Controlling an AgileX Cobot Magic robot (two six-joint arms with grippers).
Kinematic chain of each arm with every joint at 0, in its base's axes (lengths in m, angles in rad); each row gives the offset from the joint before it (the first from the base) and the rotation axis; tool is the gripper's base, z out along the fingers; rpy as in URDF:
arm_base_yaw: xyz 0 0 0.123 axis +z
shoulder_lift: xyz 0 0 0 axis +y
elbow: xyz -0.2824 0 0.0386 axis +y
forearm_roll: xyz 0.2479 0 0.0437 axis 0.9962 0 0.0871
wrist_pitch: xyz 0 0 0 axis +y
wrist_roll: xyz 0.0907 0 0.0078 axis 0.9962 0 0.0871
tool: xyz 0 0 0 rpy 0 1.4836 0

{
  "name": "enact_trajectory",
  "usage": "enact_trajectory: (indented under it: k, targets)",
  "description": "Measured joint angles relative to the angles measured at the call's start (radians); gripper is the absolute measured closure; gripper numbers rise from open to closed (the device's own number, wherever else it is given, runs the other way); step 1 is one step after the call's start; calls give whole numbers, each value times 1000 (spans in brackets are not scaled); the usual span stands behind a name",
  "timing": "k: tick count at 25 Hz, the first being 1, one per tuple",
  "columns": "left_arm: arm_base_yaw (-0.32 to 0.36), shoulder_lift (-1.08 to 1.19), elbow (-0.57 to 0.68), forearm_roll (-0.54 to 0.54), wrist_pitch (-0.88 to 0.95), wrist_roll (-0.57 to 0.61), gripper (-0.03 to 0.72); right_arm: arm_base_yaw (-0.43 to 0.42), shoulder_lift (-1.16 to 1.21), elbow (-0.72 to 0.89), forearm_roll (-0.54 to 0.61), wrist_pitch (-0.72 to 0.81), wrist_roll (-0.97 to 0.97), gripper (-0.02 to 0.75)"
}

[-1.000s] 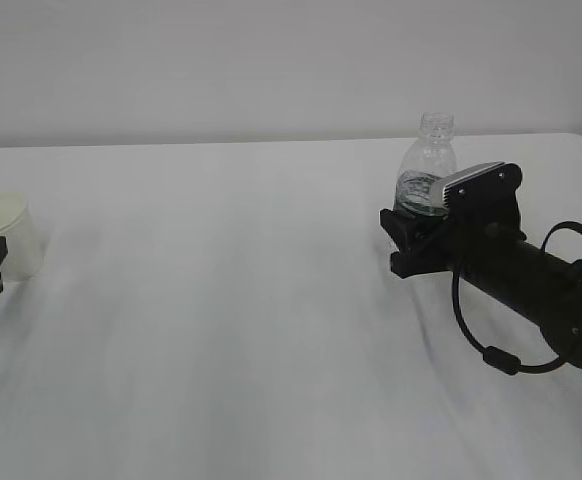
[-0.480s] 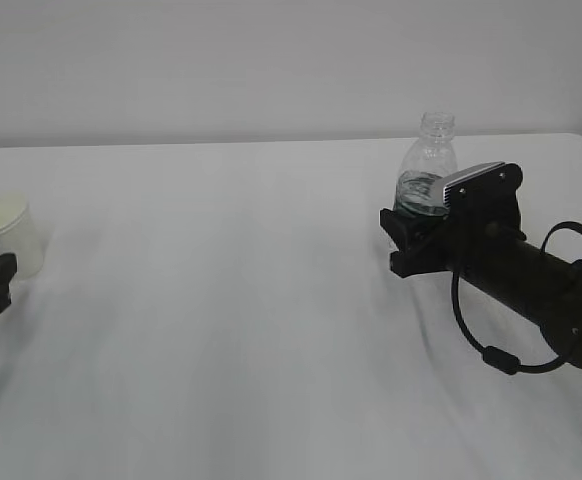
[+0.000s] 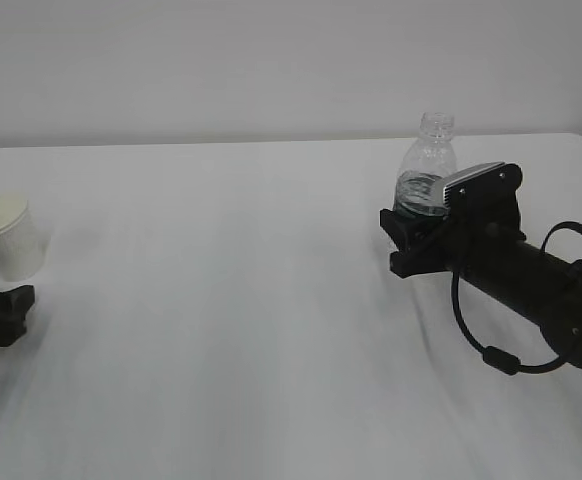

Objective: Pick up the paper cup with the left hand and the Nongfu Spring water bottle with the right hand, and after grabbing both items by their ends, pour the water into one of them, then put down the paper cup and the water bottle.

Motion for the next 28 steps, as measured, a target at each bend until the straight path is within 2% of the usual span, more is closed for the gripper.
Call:
enact_trajectory:
  k: [28]
  targets:
    - [0,7,-117,-2,0,-4,111,0,0,0,-2,0,0,314]
